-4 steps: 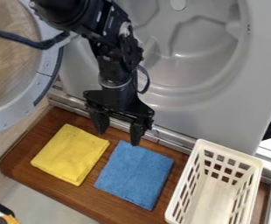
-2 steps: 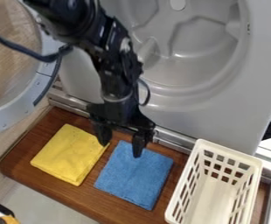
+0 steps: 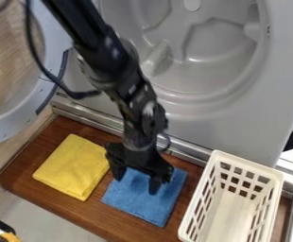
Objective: Place the blue cloth inside the washer.
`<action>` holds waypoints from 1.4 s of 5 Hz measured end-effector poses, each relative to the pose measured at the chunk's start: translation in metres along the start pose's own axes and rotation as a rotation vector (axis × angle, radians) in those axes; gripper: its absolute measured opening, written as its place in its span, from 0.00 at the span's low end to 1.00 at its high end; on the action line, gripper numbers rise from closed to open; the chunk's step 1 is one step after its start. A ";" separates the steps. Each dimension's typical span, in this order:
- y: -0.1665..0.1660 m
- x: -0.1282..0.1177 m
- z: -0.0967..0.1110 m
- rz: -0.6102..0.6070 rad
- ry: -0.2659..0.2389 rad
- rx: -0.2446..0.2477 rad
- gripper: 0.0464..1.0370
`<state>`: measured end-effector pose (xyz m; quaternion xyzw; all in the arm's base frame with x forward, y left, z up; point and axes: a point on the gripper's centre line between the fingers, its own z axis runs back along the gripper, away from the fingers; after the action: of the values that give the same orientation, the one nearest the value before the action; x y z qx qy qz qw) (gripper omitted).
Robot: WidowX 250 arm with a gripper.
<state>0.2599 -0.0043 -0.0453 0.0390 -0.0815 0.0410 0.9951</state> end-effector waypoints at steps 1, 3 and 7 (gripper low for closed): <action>-0.001 0.002 -0.018 0.065 -0.021 -0.001 0.96; -0.002 0.017 -0.038 0.157 0.027 -0.091 0.96; -0.014 0.040 -0.050 0.071 0.033 0.020 0.32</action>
<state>0.3079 -0.0111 -0.0889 0.0454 -0.0661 0.0778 0.9937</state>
